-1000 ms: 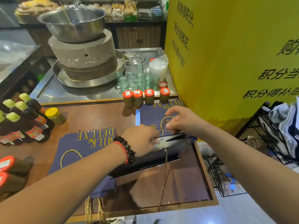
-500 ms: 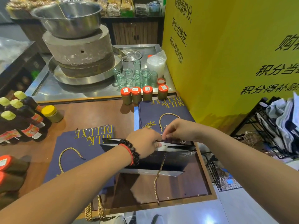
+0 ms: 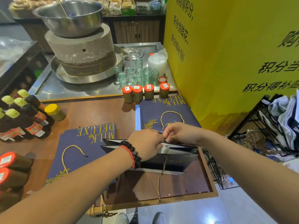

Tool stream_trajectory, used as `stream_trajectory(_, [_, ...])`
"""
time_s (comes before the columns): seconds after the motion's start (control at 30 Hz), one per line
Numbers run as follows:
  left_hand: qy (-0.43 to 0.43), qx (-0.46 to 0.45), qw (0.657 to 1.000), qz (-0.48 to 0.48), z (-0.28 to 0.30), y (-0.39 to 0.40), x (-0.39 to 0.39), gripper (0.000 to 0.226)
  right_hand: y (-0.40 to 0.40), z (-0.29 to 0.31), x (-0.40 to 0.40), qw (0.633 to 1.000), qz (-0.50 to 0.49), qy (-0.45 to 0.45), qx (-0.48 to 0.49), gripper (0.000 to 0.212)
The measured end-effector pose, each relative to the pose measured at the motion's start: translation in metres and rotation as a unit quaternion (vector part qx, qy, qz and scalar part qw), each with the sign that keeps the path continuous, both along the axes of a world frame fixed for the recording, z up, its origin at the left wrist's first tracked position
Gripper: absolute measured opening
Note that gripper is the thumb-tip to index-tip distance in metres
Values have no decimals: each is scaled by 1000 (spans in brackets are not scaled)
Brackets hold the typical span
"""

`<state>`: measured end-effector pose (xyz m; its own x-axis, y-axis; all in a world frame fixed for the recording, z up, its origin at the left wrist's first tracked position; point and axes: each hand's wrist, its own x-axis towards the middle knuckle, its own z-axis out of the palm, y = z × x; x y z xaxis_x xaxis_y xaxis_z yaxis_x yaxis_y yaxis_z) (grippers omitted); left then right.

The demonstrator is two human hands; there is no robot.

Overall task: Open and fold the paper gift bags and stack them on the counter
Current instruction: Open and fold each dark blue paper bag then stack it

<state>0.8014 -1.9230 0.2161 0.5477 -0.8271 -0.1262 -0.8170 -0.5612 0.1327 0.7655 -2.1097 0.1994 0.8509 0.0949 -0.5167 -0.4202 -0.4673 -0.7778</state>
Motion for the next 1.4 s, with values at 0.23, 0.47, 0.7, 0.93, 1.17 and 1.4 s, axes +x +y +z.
stream_trajectory(0.23, [6, 6, 1000, 3, 3, 0, -5, 22, -1, 0, -5, 999, -19, 0, 32, 16])
stream_trajectory(0.47, [8, 7, 1000, 3, 3, 0, -10, 21, 4, 2, -11, 999, -19, -22, 28, 16])
stream_trajectory(0.7, [13, -1, 1000, -6, 5, 1, -14, 22, 3, 5, -16, 999, -20, -30, 34, 15])
stream_trajectory(0.93, [23, -5, 1000, -3, 0, 3, -17, 24, 9, 7, -24, 999, -1, -33, 11, 16])
stream_trajectory(1.17, [34, -16, 999, 10, -1, 1, -19, 27, 11, 11, -27, 994, 13, -81, -67, 19])
stream_trajectory(1.4, [36, 2, 999, -1, 6, -3, -23, 12, 22, 27, -34, 987, 35, -84, -132, 28])
